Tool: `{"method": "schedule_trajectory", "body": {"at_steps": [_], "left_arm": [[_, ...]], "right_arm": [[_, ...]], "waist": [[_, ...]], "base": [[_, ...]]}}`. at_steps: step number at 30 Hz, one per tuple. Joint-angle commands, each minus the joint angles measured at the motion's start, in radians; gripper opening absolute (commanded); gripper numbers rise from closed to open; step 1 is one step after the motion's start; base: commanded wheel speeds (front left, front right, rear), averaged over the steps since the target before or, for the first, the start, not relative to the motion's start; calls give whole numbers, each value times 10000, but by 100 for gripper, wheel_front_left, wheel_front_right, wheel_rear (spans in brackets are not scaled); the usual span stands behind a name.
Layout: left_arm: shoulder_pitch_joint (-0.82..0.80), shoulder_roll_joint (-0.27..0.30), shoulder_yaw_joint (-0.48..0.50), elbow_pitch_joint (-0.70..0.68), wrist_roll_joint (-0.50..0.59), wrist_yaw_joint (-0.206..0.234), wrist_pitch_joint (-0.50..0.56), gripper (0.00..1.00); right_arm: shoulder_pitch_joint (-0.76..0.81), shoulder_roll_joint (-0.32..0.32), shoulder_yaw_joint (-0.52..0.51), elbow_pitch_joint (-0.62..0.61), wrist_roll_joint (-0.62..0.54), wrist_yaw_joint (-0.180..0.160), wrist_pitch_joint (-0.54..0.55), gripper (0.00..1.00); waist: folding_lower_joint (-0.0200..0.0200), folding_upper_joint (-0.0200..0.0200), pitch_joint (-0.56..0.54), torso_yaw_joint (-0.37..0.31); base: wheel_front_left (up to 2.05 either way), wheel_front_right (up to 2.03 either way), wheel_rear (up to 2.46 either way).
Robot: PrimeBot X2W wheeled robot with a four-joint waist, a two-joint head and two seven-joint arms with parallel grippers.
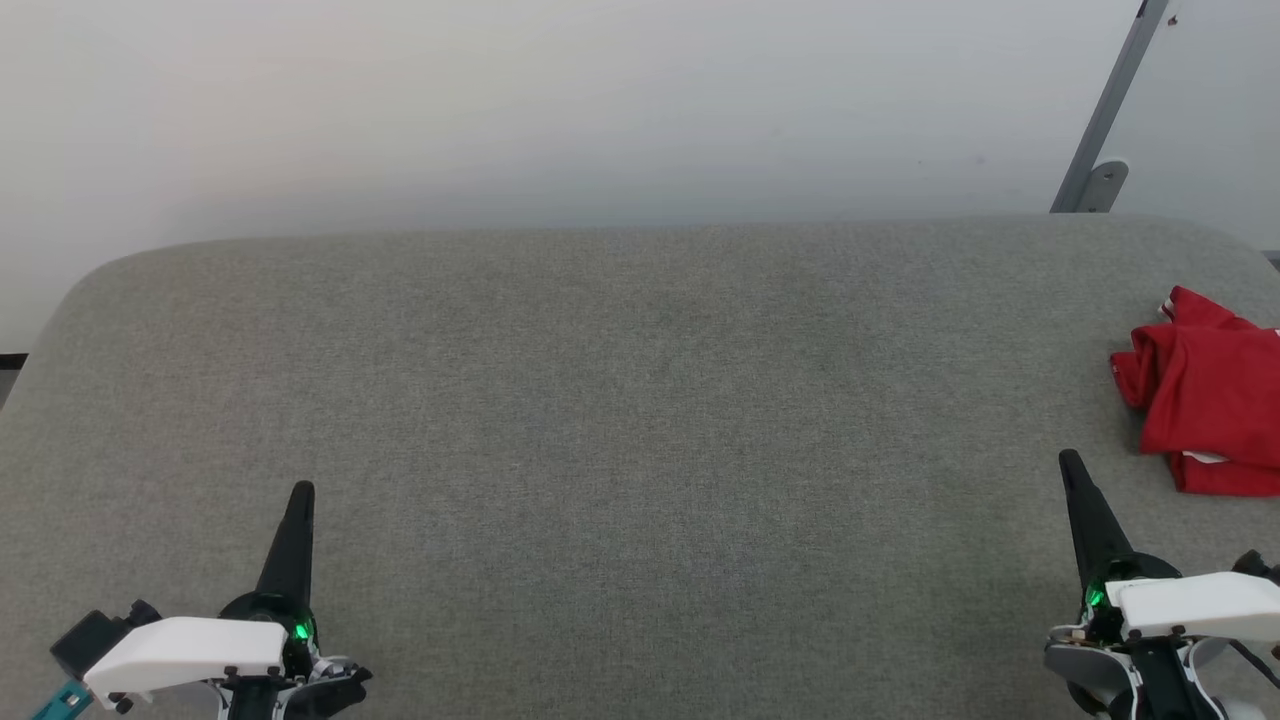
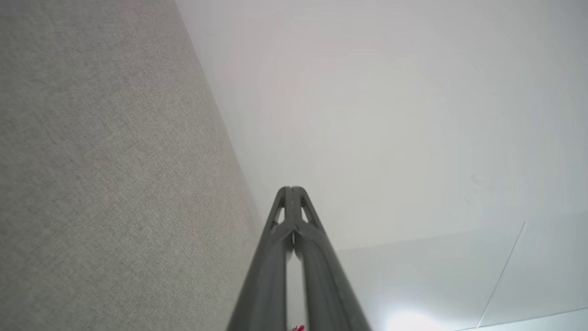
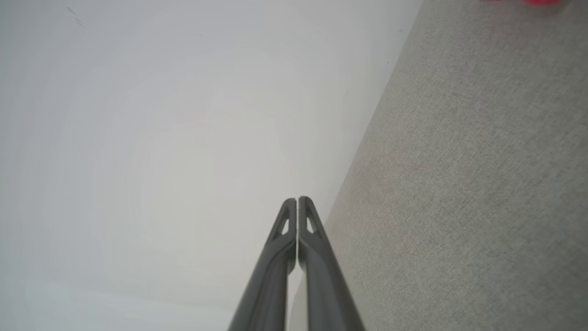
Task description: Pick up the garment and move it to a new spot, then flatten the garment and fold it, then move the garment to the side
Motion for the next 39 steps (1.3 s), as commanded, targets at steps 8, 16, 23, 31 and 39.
{"method": "schedule_trajectory", "body": {"at_steps": [8, 16, 23, 31, 39], "left_arm": [[-306, -34, 56, 94, -618, -23, 208, 0], [-443, -88, 75, 189, -1115, -25, 354, 0], [-516, -124, 88, 279, -1574, -27, 498, 0], [-604, -148, 98, 327, -1816, -28, 582, 0], [-603, -151, 106, 326, -1805, -28, 592, 0]], "right_arm": [[-231, 59, 20, 61, 704, 2, 195, 0], [-301, 104, 28, 152, 1266, 0, 362, 0], [-402, 134, 33, 225, 1753, -2, 480, 0], [-428, 149, 38, 268, 2047, -4, 554, 0], [-414, 148, 39, 263, 2048, -4, 554, 0]], "waist": [[0, 0, 35, 7], [0, 0, 70, 13], [0, 0, 102, 19], [0, 0, 126, 23], [0, 0, 126, 23]], "base": [[0, 0, 0], [0, 0, 0], [0, 0, 0], [0, 0, 0], [0, 0, 0]]}}
